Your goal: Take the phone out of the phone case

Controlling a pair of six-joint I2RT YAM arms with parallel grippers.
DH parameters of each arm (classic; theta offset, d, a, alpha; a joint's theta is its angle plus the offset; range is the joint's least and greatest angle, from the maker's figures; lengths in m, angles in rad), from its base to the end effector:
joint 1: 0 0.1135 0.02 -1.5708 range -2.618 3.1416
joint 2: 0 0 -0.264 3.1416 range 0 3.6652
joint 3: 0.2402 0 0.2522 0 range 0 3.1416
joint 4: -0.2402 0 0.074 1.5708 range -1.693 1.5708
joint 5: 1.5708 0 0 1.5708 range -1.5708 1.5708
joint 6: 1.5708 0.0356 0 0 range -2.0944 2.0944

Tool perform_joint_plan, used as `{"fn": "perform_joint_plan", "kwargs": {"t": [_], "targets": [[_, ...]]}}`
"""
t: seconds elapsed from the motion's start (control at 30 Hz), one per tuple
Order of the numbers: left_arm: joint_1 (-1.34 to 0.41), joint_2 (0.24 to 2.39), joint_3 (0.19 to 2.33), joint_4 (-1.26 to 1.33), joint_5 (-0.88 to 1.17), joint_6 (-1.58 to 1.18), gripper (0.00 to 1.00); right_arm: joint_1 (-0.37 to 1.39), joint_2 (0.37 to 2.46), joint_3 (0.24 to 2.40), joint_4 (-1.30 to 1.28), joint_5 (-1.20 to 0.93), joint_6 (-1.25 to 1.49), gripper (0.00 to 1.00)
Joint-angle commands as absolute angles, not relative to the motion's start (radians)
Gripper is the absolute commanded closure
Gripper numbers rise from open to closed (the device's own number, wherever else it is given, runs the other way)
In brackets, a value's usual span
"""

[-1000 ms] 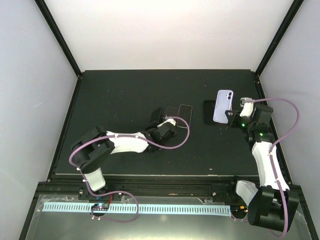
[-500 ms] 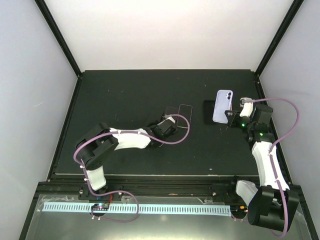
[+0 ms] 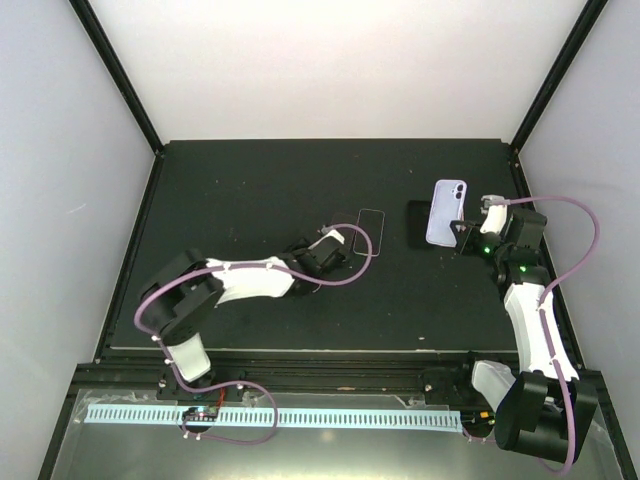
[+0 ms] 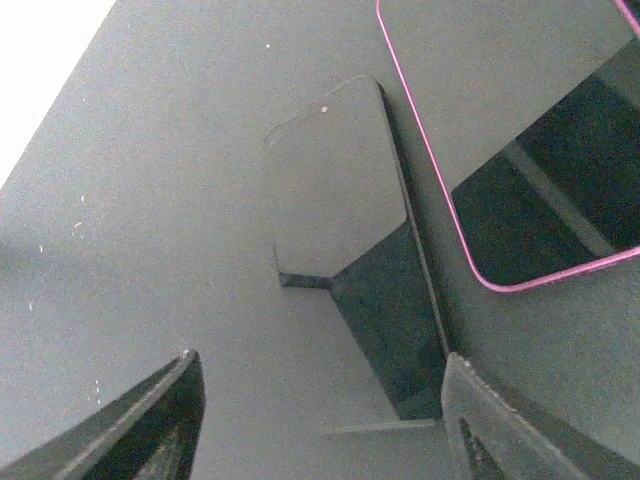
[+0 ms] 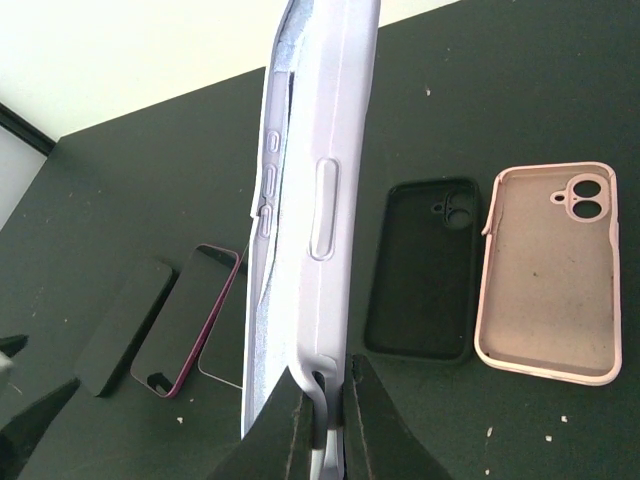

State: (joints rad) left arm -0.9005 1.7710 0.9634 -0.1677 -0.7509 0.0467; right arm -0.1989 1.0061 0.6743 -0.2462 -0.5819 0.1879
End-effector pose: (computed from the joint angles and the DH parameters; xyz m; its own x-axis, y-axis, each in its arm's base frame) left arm 0.2310 -0.2524 0.1539 -0.4981 0.6833 -0.5339 0.3588 0.7230 0.5904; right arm 0.2163 -0.0236 0.2568 -0.5796 0.2760 -0.7667 -0.1811 0.8737 0.4515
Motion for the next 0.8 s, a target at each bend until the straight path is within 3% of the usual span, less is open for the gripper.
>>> {"fn": "perform_joint_plan", "kwargs": {"t": [0.0, 0.23, 0.4, 0.5, 0.63, 0.67, 0.77], "targets": [[-0.899, 1.55, 0.897, -0.175, -0.638, -0.066, 0.29, -0.208, 0.997, 0.69, -0.212, -0.585, 0.175, 0.99], [-0.895, 1.318, 0.904, -0.322, -0.474, -0.186, 0.17, -0.209, 1.029, 0.777, -0.302, -0.371, 0.054, 0.99], [-0.899, 1.248, 1.028, -0.561, -0.22, -0.243, 0.16, -0.229, 1.195, 1.019, -0.597, -0.241, -0.293, 0.99], [-0.9, 1.142, 1.015, -0.586, -0.158, -0.236, 0.14, -0.297, 1.311, 1.144, -0.746, -0.277, -0.377, 0.99], [-0.899, 1.012, 1.066, -0.694, -0.191, -0.22, 0.07, -0.361, 1.466, 1.254, -0.867, -0.33, -0.427, 0.99], [-0.899, 0.968, 1.059, -0.701, -0.226, -0.201, 0.03, -0.37, 1.497, 1.269, -0.876, -0.333, -0.427, 0.99], [-0.894, 0.891, 0.968, -0.666, -0.357, -0.12, 0.01, -0.382, 1.588, 1.312, -0.887, -0.323, -0.432, 0.99]]}}
